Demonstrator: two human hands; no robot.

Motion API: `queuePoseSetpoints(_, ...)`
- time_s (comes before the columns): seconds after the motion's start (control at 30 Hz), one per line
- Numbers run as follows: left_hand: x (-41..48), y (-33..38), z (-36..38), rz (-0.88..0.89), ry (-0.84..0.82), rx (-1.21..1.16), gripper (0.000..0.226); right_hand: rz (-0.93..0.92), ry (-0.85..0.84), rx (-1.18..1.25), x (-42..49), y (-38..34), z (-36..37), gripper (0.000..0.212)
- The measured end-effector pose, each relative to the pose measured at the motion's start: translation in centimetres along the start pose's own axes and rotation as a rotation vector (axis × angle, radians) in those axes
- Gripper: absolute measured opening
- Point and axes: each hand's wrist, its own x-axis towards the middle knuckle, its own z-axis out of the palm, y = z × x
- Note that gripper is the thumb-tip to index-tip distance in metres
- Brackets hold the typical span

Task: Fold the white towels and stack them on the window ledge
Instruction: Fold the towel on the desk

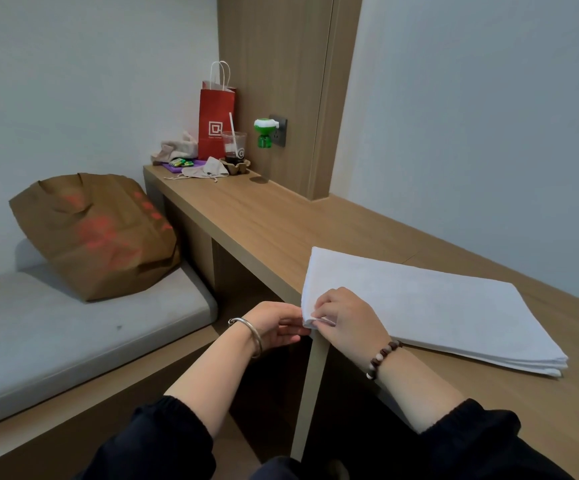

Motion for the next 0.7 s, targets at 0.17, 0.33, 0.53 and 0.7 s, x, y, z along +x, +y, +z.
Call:
queuePoseSetpoints(0.17, -0.1, 0.2, 0.3, 0.005, -0.004, 0.011, 0.02, 0.086, -0.082, 0.13, 0.4, 0.0, -1.0, 0.024)
queuePoseSetpoints(0.33, -0.5, 0.8, 0.2, -0.068, -0.087, 0.141, 0.013, 0.287, -0.098, -0.183, 1.4, 2.1, -2.1, 0.034)
queuePoseSetpoints(0.53, 0.4, 2.0, 2.1, 0.017, 0.116, 0.371, 0.031, 0.356, -0.245, -0.285, 2.6, 4.0, -3.1, 0.038)
queuePoseSetpoints(0.7, 1.4, 2.4, 3.2, 0.07, 0.242, 0.647, 0.027, 0.439, -0.451, -0.272, 2.2, 5.2, -2.1, 0.056)
